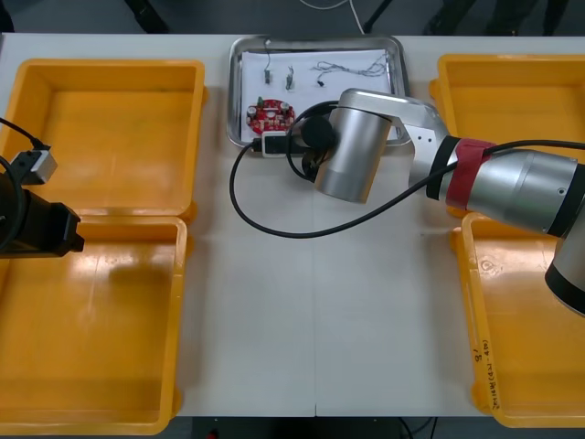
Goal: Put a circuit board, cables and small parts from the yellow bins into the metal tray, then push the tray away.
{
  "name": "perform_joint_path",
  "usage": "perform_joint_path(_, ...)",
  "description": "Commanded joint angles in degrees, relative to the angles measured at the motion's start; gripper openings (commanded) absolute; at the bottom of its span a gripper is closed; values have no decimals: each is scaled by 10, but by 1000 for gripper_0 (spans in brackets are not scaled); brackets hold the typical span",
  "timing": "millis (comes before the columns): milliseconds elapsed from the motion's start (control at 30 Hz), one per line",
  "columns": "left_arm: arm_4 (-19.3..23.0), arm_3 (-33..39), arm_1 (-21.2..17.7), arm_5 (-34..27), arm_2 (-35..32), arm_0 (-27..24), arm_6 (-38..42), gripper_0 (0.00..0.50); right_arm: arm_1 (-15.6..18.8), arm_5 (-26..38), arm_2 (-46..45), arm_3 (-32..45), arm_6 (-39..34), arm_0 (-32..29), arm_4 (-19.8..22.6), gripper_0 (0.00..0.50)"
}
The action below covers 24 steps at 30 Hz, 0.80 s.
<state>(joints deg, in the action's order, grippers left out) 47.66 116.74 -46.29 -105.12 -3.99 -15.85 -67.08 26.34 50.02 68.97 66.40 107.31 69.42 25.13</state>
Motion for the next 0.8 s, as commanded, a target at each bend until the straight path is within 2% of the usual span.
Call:
perform_joint_path(33, 4, 17, 6, 2, -19, 11, -45, 500, -9, -23, -21, -18, 15, 37, -1, 0)
perform_joint_path(400, 4, 17, 6, 2, -19, 11, -45, 500, -11, -19, -26, -22, 16, 37, 14, 4)
perform_joint_path(467, 4, 17, 6, 2, -19, 11, -45, 500, -12, -18, -26, -23, 16, 37, 14, 152)
perform_joint_path(600, 4, 17, 6, 2, -19, 11, -45, 500, -15, -12, -28, -22, 16, 37, 14, 305)
perform_joint_path(667, 4, 17, 6, 2, -19, 11, -45, 500, -16, -7, -29, -22, 16, 37, 14, 417)
perform_joint_path(700, 4, 17, 6, 2, -19, 11, -45, 500, -16, -5, -30, -22, 16, 38, 14, 442)
perform_joint_path(733, 4, 17, 6, 2, -19, 11, -45, 500, -18, -3, -32, -22, 16, 38, 15, 489)
perform_joint_path(800, 4, 17, 6, 2, -19, 11, -45, 500, -20, 4, -35, -22, 16, 38, 15, 500)
